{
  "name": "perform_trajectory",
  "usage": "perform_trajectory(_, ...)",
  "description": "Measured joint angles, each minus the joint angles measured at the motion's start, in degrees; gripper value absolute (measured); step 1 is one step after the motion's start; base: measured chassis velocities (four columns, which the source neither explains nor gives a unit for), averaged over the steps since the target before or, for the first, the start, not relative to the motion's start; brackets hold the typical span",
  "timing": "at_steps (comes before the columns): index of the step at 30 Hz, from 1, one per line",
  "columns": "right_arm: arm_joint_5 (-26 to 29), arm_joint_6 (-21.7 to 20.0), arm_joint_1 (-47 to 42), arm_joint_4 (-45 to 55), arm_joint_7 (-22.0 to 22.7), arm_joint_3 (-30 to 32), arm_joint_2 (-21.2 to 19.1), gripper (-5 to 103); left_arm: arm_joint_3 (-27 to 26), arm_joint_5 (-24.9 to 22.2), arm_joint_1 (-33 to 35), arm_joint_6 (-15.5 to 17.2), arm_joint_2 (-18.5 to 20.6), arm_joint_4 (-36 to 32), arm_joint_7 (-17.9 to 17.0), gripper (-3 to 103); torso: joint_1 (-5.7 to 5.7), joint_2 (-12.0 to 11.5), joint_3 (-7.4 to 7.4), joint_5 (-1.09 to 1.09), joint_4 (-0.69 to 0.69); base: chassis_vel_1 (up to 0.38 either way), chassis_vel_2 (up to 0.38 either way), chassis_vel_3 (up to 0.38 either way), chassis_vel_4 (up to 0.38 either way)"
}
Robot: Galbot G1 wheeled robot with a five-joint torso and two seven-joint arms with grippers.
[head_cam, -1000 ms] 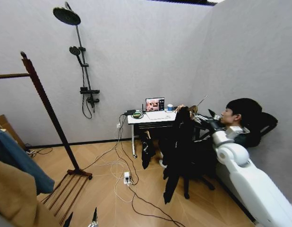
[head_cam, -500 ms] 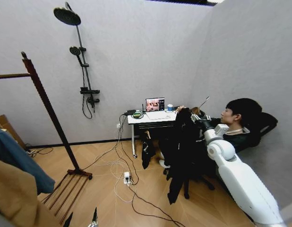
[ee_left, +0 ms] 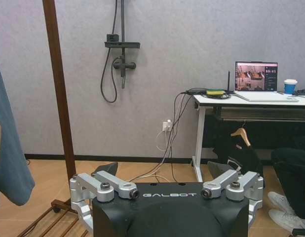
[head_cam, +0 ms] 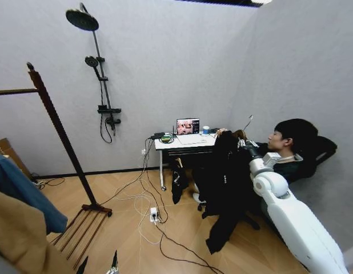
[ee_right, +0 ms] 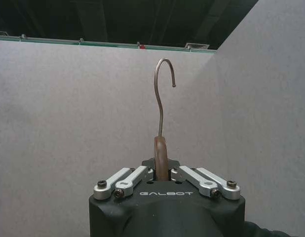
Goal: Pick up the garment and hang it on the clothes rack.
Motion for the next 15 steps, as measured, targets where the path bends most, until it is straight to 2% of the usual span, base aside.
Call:
perform_trajectory(3,-0.2,0.8,-1.0,0.4,-0.8,0.5,-0.2,10,0.0,0.0,0.0,0.0,0.0,0.0,0.0,100,0.00,0.0,0.00,0.01,0.00,0.000,0.000,0.000,0.000)
perform_trajectory(9,-2.4,4.6,-8.6,4.9,-4.7,2.3,-0.6,10,0.0,0.0,0.0,0.0,0.0,0.0,0.0,100,0.00,0.0,0.00,0.01,-0.01,0.000,0.000,0.000,0.000)
perform_trajectory(15,-2.0,5.0,-11.1,8.2,-5.4,0.9,-0.6,10,0.0,0.0,0.0,0.0,0.0,0.0,0.0,100,0.00,0.0,0.00,-0.01,0.02,0.000,0.000,0.000,0.000)
